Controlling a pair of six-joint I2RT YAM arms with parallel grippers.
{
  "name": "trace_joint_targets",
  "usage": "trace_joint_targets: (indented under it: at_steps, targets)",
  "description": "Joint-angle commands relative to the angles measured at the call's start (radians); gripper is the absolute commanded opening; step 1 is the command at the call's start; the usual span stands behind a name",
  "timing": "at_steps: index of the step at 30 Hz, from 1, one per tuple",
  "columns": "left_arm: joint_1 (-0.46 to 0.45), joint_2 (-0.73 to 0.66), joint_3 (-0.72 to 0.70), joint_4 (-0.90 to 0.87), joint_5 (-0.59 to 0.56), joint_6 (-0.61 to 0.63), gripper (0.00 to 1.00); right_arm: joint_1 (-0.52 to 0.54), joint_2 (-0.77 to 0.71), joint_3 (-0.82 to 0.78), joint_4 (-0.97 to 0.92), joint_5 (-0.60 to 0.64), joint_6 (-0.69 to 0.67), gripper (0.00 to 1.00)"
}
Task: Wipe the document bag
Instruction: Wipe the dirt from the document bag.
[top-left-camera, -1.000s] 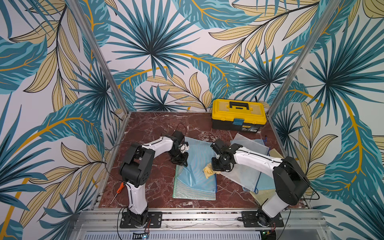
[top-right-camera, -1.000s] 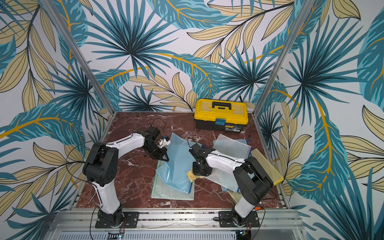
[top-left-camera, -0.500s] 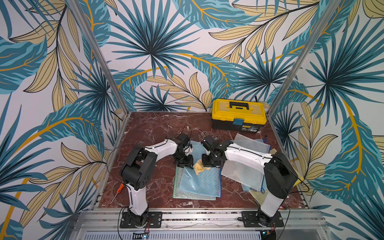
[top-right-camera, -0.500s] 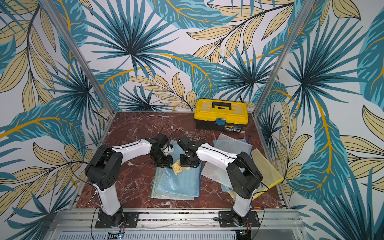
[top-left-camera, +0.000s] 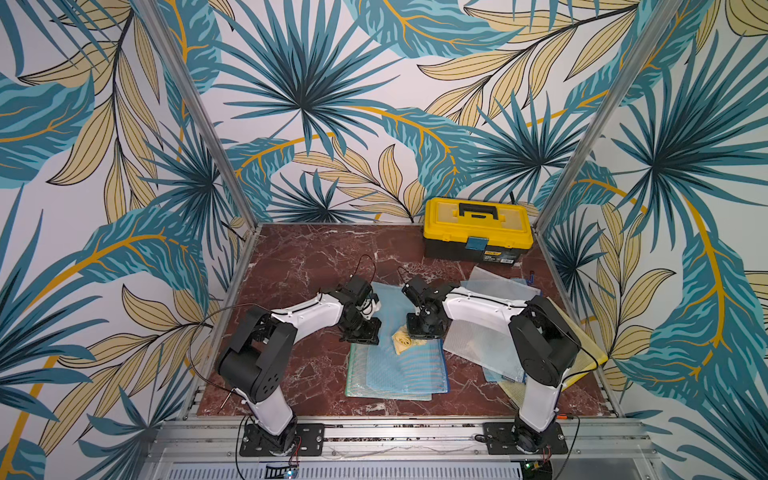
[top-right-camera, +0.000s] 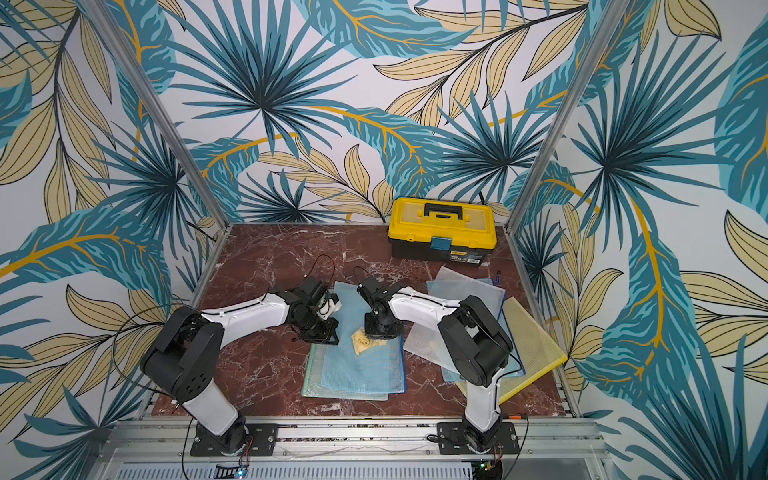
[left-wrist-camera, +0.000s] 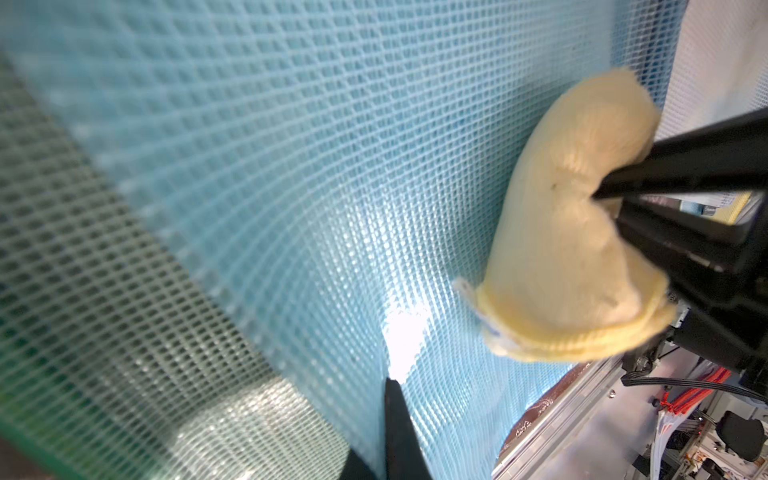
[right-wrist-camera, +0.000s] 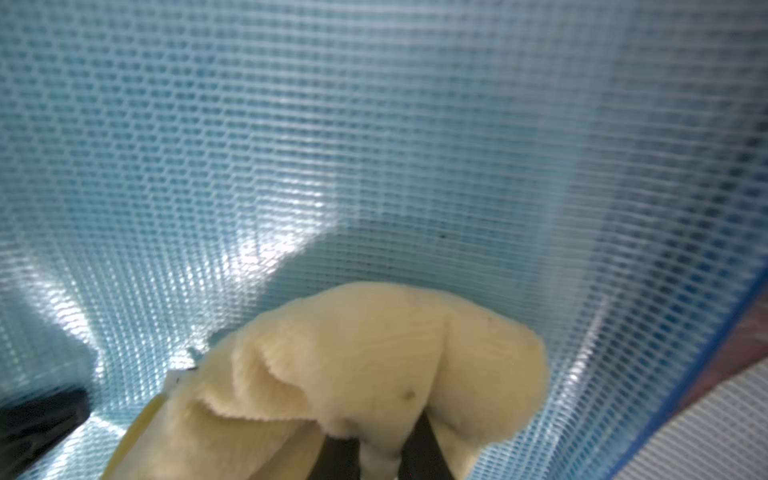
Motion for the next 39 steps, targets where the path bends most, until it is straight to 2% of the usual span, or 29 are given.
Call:
trace_joint_targets:
  at_steps: [1,4,6,9,13,16,19,23,25,29,34,36,39]
  targets:
    - [0.002,-0.020,-0.044,0.040,-0.020,-0.042,0.00,-0.081,0.009,-0.048,-0.082,0.148,-0.002,0.00]
    - [0.002,-0.014,-0.082,0.098,-0.019,-0.079,0.00,-0.076,0.001,-0.008,-0.083,0.113,0.011,0.00]
    - [0.001,-0.014,-0.093,0.122,-0.029,-0.094,0.00,-0.027,0.009,0.029,-0.042,0.059,0.030,0.00]
    - [0.000,-0.012,-0.092,0.133,-0.037,-0.099,0.00,0.052,0.095,0.136,-0.022,0.010,0.053,0.00]
    - [0.000,-0.010,-0.095,0.142,-0.035,-0.107,0.00,0.067,0.205,0.241,0.019,-0.023,0.095,0.00]
    - [0.001,-0.012,-0.110,0.151,-0.036,-0.110,0.00,0.032,0.257,0.308,0.005,-0.011,0.104,0.00]
    - [0.001,-0.019,-0.131,0.168,-0.031,-0.110,0.00,-0.056,0.277,0.324,0.001,0.003,0.106,0.00]
    - [0.000,-0.025,-0.153,0.184,-0.032,-0.112,0.00,-0.193,0.280,0.351,-0.095,0.114,0.060,0.00]
    - [0.000,-0.026,-0.159,0.188,-0.035,-0.112,0.00,-0.220,0.262,0.362,-0.145,0.160,0.036,0.00]
    - [0.000,-0.020,-0.150,0.192,-0.039,-0.113,0.00,-0.147,0.221,0.359,-0.114,0.091,0.043,0.00]
    - [-0.001,0.005,-0.125,0.190,-0.031,-0.113,0.00,0.004,0.318,0.492,-0.096,-0.002,0.082,0.00]
    - [0.001,0.013,-0.121,0.191,-0.032,-0.115,0.00,0.019,0.359,0.529,-0.095,-0.034,0.098,0.00]
    - [0.000,0.010,-0.124,0.191,-0.038,-0.119,0.00,-0.011,0.341,0.472,-0.083,-0.016,0.104,0.00]
